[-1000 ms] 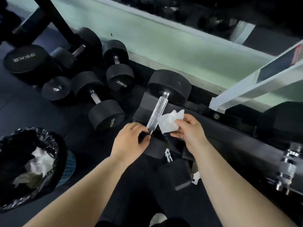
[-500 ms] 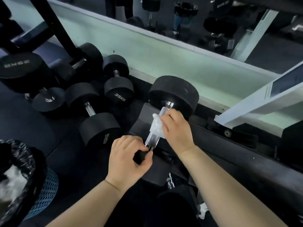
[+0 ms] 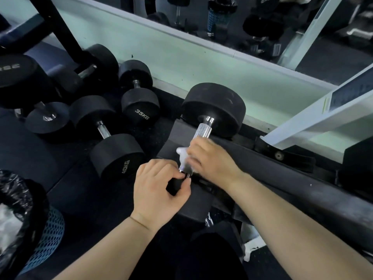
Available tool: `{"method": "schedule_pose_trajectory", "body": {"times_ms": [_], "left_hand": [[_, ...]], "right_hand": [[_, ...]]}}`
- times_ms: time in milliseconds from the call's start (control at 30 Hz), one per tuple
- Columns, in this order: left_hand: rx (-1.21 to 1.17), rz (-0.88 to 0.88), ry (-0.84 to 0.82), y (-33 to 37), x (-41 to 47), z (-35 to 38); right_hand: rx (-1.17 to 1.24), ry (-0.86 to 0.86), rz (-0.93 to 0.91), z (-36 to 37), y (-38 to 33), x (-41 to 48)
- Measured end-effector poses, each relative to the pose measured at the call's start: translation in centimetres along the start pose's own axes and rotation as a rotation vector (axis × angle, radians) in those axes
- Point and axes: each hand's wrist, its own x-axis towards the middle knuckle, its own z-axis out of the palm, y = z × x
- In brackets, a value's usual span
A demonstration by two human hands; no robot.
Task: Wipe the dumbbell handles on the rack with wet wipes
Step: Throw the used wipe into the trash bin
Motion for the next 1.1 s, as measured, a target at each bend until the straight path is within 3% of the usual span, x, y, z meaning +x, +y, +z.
{"method": "schedule_pose_trajectory", "body": {"times_ms": [167, 300, 367, 467, 533, 633, 700, 800, 967, 1100], "left_hand": [[-0.024, 0.001, 0.013, -0.1, 0.1, 0.0], [0.0, 0.013, 0.015, -0.1, 0.1, 0.0], [0.0, 0.018, 0.021, -0.1, 0.2, 0.0], [-0.027, 0.013, 0.019, -0.2, 0.1, 0.0], [-0.032, 0.006, 0.019, -0.2, 0.2, 0.0], [-0.018, 0.02, 0.023, -0.2, 0.2, -0.1], [-0.002, 0.023, 0.021, -0.2, 0.3, -0.1], [-0.012, 0.027, 0.021, -0.1, 0.3, -0.2], [-0.028, 0.009, 0.022, -0.3, 0.1, 0.1], [-0.005, 0.017, 0.024, -0.2, 0.1, 0.2]], "right_hand": [[-0.123, 0.114, 0.245, -0.9, 1.4, 3.5], [-0.048, -0.029, -0.039, 0.1, -0.4, 0.5], [-0.048, -0.088, -0.09, -0.5, 0.2, 1.6], [-0.207, -0.022, 0.178, -1.3, 1.9, 4.0], [-0.107, 0.068, 0.319, -0.9, 1.8, 3.4], [0.009, 0.101, 0.182, 0.0, -0.2, 0.4], [0.109, 0.0, 0.136, 0.1, -0.9, -0.7], [0.17, -0.052, 0.246, -0.7, -0.4, 0.0], [0.302, 0.294, 0.651, -0.9, 1.2, 1.1], [0.509, 0.324, 0.803, 0.9, -0.3, -1.0]]}}
